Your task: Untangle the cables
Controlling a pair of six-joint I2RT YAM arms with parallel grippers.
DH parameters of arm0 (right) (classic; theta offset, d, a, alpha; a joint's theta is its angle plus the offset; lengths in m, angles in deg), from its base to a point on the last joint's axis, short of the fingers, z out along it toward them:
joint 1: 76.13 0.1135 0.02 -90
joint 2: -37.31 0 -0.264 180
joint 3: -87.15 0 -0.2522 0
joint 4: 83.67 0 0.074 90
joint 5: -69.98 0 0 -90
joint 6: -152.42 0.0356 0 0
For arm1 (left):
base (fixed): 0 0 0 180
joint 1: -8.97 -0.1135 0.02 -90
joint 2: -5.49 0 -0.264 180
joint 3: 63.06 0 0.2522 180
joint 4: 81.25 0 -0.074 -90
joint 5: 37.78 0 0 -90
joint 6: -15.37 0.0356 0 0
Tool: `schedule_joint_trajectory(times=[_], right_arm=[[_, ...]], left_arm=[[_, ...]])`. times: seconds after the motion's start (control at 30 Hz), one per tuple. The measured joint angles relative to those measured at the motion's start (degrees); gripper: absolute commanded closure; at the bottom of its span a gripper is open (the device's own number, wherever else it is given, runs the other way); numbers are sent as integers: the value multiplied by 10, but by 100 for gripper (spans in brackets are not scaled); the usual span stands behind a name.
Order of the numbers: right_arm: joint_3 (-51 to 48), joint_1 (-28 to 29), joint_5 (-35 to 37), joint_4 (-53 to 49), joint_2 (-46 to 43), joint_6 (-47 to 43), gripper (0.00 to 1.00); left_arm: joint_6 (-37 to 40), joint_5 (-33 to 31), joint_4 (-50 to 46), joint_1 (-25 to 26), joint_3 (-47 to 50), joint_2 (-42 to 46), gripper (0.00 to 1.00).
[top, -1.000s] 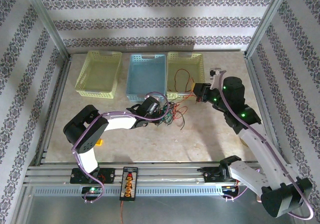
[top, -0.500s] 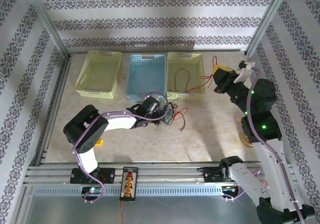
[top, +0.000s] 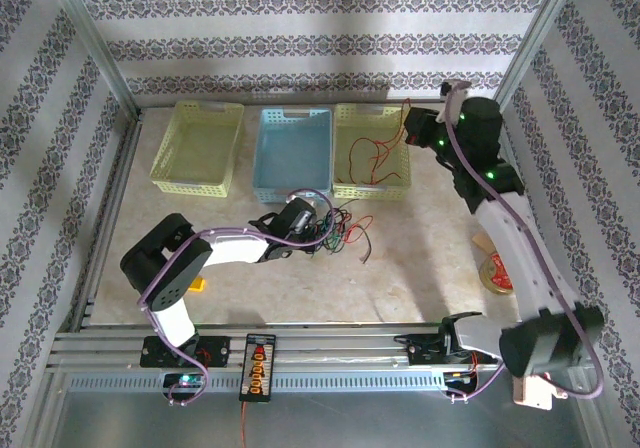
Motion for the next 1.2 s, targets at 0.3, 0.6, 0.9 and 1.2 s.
schedule_joint_trajectory(times=[0.3, 0.6, 0.9, 1.2], right_arm=[[40, -1, -1, 31, 185, 0, 100], [16, 28, 22, 26, 294, 17, 40], [-66, 42, 92, 1, 146, 5, 39], [-124, 82, 85, -50, 89, -30, 43]], left_arm=[[-1, 2, 18, 0, 25, 21, 100], [-1, 2, 19, 0, 26, 23, 100], [-4, 2, 19, 0, 26, 23, 100], [-4, 4, 20, 0, 24, 19, 100]])
